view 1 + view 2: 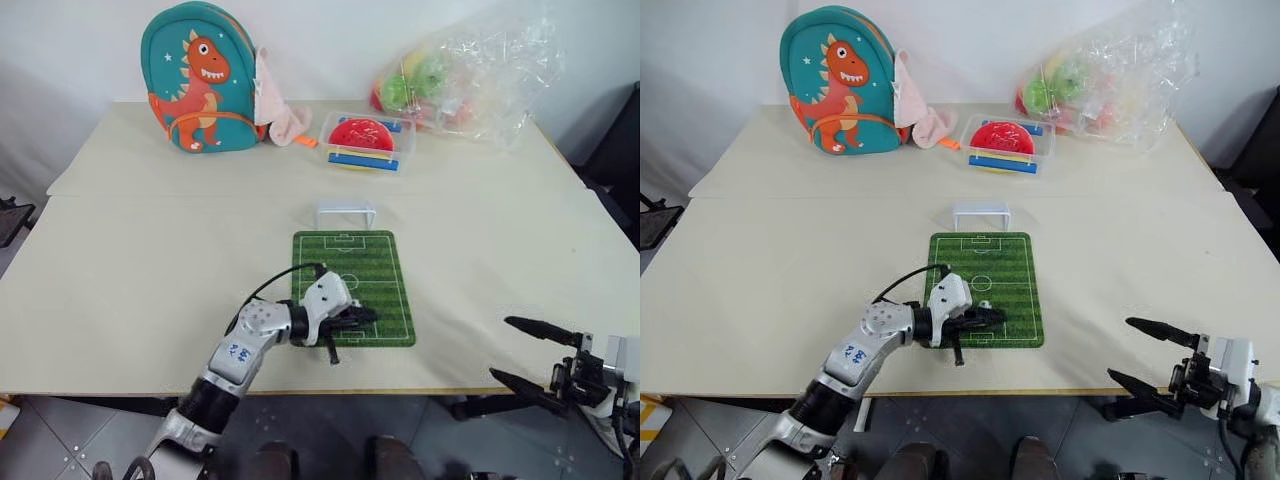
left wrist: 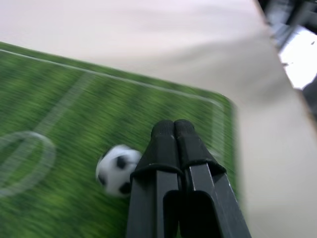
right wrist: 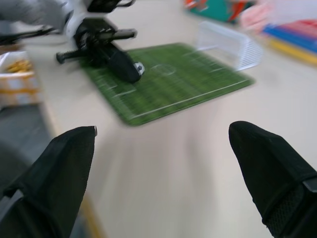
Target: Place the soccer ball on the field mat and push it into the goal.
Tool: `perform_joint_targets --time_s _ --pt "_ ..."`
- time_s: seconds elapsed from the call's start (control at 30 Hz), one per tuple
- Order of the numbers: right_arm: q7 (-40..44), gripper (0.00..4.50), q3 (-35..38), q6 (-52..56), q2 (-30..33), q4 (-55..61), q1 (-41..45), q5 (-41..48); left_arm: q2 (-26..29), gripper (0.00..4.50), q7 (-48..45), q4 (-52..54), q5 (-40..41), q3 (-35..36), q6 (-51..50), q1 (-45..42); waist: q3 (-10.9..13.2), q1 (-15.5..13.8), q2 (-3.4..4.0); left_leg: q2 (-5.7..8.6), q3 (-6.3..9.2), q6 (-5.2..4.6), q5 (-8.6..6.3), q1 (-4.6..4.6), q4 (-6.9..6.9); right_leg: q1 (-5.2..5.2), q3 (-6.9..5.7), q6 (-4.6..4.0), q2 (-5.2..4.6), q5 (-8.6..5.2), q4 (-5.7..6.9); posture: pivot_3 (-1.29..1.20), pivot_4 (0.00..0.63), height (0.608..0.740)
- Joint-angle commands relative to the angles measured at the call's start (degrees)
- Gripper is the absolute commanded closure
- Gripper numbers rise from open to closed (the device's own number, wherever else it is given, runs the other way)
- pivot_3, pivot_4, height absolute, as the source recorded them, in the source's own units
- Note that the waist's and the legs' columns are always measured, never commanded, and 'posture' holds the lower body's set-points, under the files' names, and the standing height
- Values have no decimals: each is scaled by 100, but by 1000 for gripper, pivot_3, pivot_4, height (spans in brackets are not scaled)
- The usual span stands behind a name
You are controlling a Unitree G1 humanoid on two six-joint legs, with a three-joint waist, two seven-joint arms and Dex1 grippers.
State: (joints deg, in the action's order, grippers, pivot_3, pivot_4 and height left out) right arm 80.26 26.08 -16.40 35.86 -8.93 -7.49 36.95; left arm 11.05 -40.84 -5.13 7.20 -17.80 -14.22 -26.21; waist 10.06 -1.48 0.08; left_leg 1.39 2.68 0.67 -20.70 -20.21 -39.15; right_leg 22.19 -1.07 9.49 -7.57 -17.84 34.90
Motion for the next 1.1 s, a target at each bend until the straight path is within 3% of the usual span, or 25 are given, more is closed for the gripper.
perform_joint_targets --time_s 0.03,0.17,0.3,0.5,0.73,0.9,1.1 --pt "-691 0 297 -306 -196 72 186 -104 -220 4489 276 -195 54 329 412 -235 0 0 1 0 -2 0 0 0 0 3 1 0 0 0 3 0 150 740" --pt "-1692 0 229 -484 -674 174 418 -432 -145 4489 308 -571 -122 538 1417 -406 0 7 0 1 -4 1 1 -3 2 10 1 0 1 0 6 0 150 740" --pt "-2008 0 -57 -446 -907 444 462 -567 206 4489 -604 -158 592 838 1773 -171 -2 26 4 -1 -11 6 3 -15 3 28 1 0 3 0 12 0 150 740" --pt "-1869 0 -218 -438 -830 420 525 -482 1572 4489 -1697 751 1484 1643 1538 722 -5 116 11 -8 -5 5 3 -13 6 27 3 -4 5 -1 16 0 150 740" --pt "-1304 0 -259 -299 -403 55 810 -324 3361 4489 -2193 551 1873 3511 1409 2020 -3 171 14 -9 -2 -1 1 -10 13 25 5 -8 0 -2 13 0 150 740" --pt "-791 0 -369 -222 -231 -7 924 -172 3512 4489 -2270 142 1916 4282 1671 2846 0 163 20 -22 -2 -4 -2 -8 17 23 4 -14 -10 -6 13 0 150 740" --pt "-545 0 -402 -182 -109 -251 1154 -210 3362 4489 -1889 -41 1755 4455 1949 3163 1 138 18 -21 2 -9 -6 -10 16 21 -1 -14 -14 -5 10 0 150 740"
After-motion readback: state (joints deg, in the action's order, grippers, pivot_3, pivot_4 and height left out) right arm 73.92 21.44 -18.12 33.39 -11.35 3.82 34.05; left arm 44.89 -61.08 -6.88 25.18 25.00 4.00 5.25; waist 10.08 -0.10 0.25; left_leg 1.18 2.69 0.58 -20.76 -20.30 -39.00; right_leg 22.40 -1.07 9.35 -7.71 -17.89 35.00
